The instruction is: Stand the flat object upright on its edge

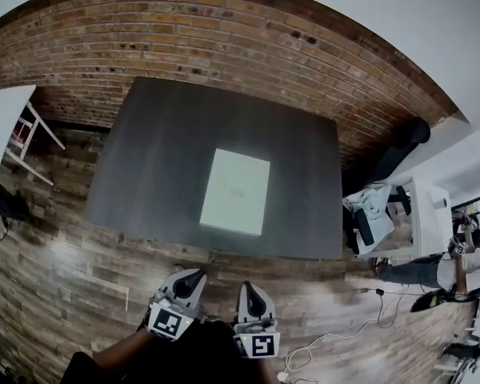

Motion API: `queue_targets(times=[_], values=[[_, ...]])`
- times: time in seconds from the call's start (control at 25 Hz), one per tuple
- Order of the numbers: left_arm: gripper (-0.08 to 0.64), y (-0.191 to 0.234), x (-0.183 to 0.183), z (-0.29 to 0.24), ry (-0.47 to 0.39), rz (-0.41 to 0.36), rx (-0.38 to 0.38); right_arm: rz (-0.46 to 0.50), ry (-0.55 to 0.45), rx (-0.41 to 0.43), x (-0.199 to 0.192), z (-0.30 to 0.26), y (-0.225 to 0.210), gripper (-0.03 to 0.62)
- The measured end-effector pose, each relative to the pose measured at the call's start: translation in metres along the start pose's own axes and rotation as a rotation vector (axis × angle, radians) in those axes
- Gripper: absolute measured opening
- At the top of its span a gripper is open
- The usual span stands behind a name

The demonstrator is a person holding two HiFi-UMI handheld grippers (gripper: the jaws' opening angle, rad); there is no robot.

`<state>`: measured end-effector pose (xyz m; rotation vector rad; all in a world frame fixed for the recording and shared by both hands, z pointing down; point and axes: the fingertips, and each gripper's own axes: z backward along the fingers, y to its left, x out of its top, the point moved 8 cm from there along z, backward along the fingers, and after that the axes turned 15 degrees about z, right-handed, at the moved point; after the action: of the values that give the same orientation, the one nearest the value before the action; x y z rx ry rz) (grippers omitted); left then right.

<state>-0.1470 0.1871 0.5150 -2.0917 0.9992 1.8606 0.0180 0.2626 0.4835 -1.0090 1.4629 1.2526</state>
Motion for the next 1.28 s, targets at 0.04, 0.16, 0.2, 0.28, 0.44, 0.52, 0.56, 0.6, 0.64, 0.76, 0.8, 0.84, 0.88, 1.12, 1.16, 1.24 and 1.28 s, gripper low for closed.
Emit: queue_targets(times=[0.04, 0.16, 0.2, 0.28, 0.44, 0.52, 0.56, 0.6, 0.64, 0.76, 0.8, 0.84, 0.88, 1.12, 1.16, 1.24, 1.28], values=[[0.044, 0.012, 0.002, -0.003, -0.001, -0.001, -0.003, -0.011, 0.011, -0.006, -0.002, -0.011, 0.003, 0.025], [0.044, 0.042, 0.005, -0.009, 0.002, -0.005, -0.012, -0.015, 0.038, -0.018, -0.009, -0.036, 0.011, 0.025], [0.044, 0.050, 0.006, -0.010, 0.003, -0.002, -0.012, -0.011, 0.044, -0.022, -0.011, -0.042, 0.012, 0.025], [0.044, 0.066, 0.007, -0.013, 0.010, 0.007, -0.010, 0.006, 0.054, -0.032, -0.014, -0.051, 0.013, 0.025], [0.044, 0.082, 0.003, -0.020, 0.037, 0.004, 0.000, 0.033, 0.072, -0.045, -0.021, -0.060, 0.009, 0.025], [0.044, 0.087, -0.002, -0.026, 0.046, 0.007, 0.010, 0.041, 0.069, -0.046, -0.023, -0.066, 0.005, 0.025], [0.044, 0.089, -0.004, -0.029, 0.047, 0.009, 0.013, 0.030, 0.073, -0.051, -0.024, -0.070, 0.003, 0.025], [0.044, 0.090, -0.007, -0.033, 0.048, 0.011, 0.012, 0.019, 0.082, -0.055, -0.026, -0.073, 0.000, 0.025], [0.044, 0.090, -0.010, -0.037, 0.050, 0.010, 0.010, 0.016, 0.090, -0.055, -0.029, -0.075, -0.003, 0.025], [0.044, 0.088, -0.011, -0.049, 0.036, 0.012, 0.013, 0.020, 0.101, -0.049, -0.038, -0.079, -0.014, 0.025], [0.044, 0.088, -0.011, -0.053, 0.032, 0.015, 0.019, 0.024, 0.097, -0.043, -0.041, -0.081, -0.018, 0.025], [0.044, 0.088, -0.013, -0.058, 0.033, 0.014, 0.030, 0.031, 0.096, -0.033, -0.046, -0.082, -0.022, 0.025], [0.044, 0.090, -0.017, -0.063, 0.040, 0.005, 0.046, 0.038, 0.099, -0.025, -0.051, -0.083, -0.026, 0.025], [0.044, 0.106, -0.049, -0.096, 0.082, -0.060, 0.124, 0.022, 0.130, -0.023, -0.089, -0.093, -0.058, 0.025], [0.045, 0.109, -0.055, -0.099, 0.094, -0.058, 0.134, 0.014, 0.139, -0.017, -0.095, -0.095, -0.061, 0.025], [0.046, 0.114, -0.064, -0.108, 0.119, -0.035, 0.159, 0.009, 0.166, 0.000, -0.111, -0.099, -0.067, 0.025], [0.046, 0.116, -0.067, -0.114, 0.128, -0.019, 0.168, 0.009, 0.182, 0.009, -0.119, -0.100, -0.070, 0.025]])
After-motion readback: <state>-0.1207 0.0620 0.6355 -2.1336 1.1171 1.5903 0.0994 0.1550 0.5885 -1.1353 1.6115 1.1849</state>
